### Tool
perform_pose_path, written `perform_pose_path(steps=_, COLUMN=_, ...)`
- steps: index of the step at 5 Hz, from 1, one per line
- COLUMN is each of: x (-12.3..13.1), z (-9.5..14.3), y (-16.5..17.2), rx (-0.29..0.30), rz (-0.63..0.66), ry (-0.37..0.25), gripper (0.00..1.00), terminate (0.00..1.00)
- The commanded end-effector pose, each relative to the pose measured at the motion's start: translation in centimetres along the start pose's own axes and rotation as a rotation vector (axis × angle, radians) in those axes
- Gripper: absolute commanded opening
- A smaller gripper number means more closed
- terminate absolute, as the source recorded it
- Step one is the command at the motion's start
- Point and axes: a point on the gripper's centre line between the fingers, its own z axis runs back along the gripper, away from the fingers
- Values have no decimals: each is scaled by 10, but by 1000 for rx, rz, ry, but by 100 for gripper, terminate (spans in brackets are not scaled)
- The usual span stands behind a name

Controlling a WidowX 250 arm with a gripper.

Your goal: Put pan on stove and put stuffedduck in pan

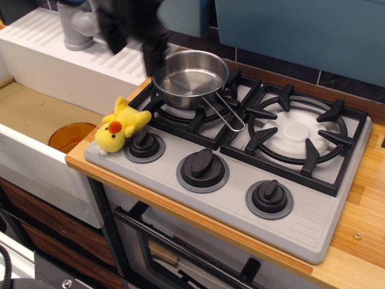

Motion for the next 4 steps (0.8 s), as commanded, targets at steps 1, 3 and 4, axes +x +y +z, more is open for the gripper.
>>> perform_pose_path(steps=1, x=-31, z=-12, y=11, rx=24, rz=17, ry=-145, gripper=100, terminate=0)
perform_pose_path(steps=3, x=-56, z=-27, y=-2, rx=41, rz=49, ry=-185, gripper=100, terminate=0)
perform_pose_path(steps=4, x=-59, z=-30, y=-11, rx=35, rz=78, ry=-178, gripper=100, terminate=0)
